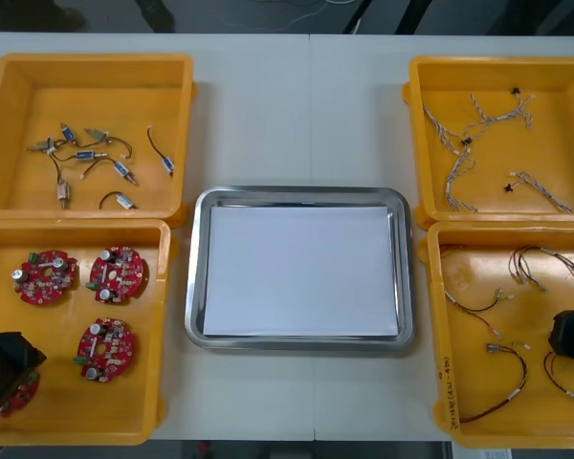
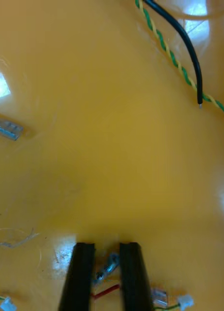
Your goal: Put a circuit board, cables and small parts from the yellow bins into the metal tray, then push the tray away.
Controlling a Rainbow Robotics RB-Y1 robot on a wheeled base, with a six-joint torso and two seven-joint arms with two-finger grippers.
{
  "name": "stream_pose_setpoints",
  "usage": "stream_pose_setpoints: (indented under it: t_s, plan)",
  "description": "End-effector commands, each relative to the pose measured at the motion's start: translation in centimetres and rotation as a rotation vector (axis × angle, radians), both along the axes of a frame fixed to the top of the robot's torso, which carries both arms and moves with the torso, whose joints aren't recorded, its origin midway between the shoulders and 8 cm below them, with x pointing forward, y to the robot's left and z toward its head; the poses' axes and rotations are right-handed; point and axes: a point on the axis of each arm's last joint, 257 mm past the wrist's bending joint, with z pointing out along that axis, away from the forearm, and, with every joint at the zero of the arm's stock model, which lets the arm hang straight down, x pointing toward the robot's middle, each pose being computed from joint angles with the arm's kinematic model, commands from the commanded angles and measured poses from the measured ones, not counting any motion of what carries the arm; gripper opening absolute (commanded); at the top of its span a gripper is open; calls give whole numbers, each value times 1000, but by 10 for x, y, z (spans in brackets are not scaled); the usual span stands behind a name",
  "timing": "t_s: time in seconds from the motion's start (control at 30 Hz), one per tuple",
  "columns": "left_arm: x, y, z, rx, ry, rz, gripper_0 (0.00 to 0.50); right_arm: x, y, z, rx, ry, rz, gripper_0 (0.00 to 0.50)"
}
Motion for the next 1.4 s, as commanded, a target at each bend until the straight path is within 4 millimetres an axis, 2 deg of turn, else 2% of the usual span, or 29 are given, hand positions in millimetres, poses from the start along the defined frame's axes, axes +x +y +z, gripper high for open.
stream_pose_setpoints:
  t_s: [0.03, 0.4, 0.8, 1.1, 1.4]
  plan:
    - [-17, 0, -16, -30, 30, 70, 500, -10, 10, -16, 27, 17, 2, 0]
    - [-15, 3, -23, -18, 30, 71, 500, -1, 8, 1, 21, -21, 7, 0]
    - [-12, 3, -26, -9, 26, 74, 500, 8, 4, 52, -25, -9, 45, 0]
    - [-10, 7, -26, -3, 27, 78, 500, 30, 14, 75, -18, -37, 67, 0]
    - [-5, 7, -24, -3, 19, 80, 500, 45, 26, 89, -6, -63, 87, 0]
